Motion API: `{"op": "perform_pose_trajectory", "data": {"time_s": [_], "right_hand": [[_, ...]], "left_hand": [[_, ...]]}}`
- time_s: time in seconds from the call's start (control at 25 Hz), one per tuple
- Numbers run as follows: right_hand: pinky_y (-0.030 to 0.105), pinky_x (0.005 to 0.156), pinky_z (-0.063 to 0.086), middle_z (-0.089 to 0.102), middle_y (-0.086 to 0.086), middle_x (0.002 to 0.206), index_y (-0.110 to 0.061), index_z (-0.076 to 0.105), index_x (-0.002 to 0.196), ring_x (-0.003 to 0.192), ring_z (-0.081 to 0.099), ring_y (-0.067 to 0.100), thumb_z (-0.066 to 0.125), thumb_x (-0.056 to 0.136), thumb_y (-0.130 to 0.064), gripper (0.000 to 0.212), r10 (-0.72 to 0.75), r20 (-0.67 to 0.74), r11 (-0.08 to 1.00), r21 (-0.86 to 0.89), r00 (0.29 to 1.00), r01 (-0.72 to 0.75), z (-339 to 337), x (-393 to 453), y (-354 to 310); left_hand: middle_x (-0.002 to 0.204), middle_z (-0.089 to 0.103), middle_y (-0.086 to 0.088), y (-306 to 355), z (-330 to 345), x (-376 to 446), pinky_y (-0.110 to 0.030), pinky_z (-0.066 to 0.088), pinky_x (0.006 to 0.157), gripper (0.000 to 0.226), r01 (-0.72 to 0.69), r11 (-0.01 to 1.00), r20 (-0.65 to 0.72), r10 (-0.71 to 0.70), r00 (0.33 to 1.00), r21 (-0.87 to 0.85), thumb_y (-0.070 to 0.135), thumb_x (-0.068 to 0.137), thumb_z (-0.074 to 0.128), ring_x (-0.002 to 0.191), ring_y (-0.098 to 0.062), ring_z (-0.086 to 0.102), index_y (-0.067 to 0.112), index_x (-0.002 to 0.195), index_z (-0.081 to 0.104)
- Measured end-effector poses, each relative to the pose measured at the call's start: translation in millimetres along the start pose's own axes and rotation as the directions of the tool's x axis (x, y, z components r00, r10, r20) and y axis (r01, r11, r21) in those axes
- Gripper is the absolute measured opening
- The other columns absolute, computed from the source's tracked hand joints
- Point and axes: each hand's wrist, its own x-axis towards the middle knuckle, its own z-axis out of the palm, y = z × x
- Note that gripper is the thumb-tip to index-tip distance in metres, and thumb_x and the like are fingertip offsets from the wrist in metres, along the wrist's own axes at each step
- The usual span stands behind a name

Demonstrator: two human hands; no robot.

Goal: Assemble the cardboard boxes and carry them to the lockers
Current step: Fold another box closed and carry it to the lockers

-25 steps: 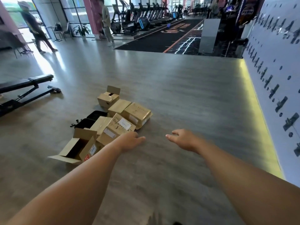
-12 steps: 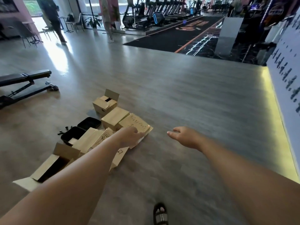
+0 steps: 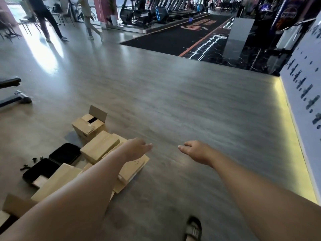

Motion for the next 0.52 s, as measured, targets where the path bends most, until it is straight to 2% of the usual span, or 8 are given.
{"op": "perform_pose_trajectory", "data": {"time_s": [0.08,0.12,0.2,0.24,0.36,0.52], "right_hand": [[0.033,0.113,0.034,0.045,0.006,0.157,-0.011,0.047,0.151,0.143,0.043,0.025,0.049,0.098,-0.061,0.073,-0.017,0.017,1.0,-0.022,1.0,0.018,-25,60,9],[0.032,0.112,0.033,0.045,0.006,0.157,-0.011,0.046,0.151,0.143,0.043,0.025,0.049,0.099,-0.062,0.073,-0.033,0.025,0.999,-0.03,0.999,0.034,-38,92,14],[0.031,0.113,0.032,0.042,0.006,0.158,-0.011,0.044,0.153,0.144,0.041,0.024,0.048,0.099,-0.062,0.074,-0.068,0.06,0.997,-0.04,0.996,0.07,-68,157,19],[0.031,0.114,0.032,0.042,0.006,0.159,-0.011,0.042,0.153,0.145,0.041,0.023,0.048,0.098,-0.062,0.075,-0.075,0.085,0.996,-0.038,0.994,0.079,-84,189,20],[0.033,0.116,0.032,0.042,0.007,0.159,-0.01,0.043,0.153,0.145,0.041,0.024,0.049,0.098,-0.063,0.077,-0.099,0.128,0.992,-0.061,0.987,0.107,-127,275,14],[0.033,0.113,0.034,0.047,0.007,0.155,-0.011,0.05,0.148,0.141,0.045,0.025,0.052,0.097,-0.062,0.072,-0.15,0.16,0.985,-0.055,0.976,0.161,-172,396,-17]], "left_hand": [[0.106,0.064,-0.022,8,-12,62,-0.042,0.05,0.085,0.057,0.016,1.0,-0.006,-0.016,1.0,-0.017,0.054,0.098,0.049,0.101,-0.038,0.062,0.001,0.112,0.065],[0.098,0.064,-0.021,16,-20,92,-0.04,0.047,0.077,0.056,0.023,1.0,-0.004,-0.023,1.0,-0.018,0.053,0.099,0.048,0.094,-0.037,0.063,-0.001,0.105,0.064],[0.086,0.064,-0.011,32,-40,150,-0.037,0.046,0.072,0.054,0.058,0.998,-0.032,-0.059,0.998,-0.019,0.052,0.1,0.047,0.08,-0.028,0.061,0.001,0.097,0.065],[0.087,0.065,-0.008,39,-50,177,-0.037,0.047,0.074,0.053,0.084,0.996,-0.045,-0.085,0.995,-0.032,0.052,0.1,0.048,0.079,-0.025,0.061,0.002,0.097,0.065],[0.106,0.068,-0.007,49,-80,242,-0.044,0.051,0.094,0.054,0.145,0.987,-0.073,-0.15,0.986,-0.062,0.056,0.097,0.049,0.098,-0.024,0.063,0.008,0.11,0.067],[0.112,0.067,-0.003,38,-126,325,-0.045,0.05,0.096,0.055,0.241,0.965,-0.117,-0.253,0.96,-0.105,0.062,0.094,0.048,0.101,-0.022,0.062,0.015,0.114,0.067]]}}
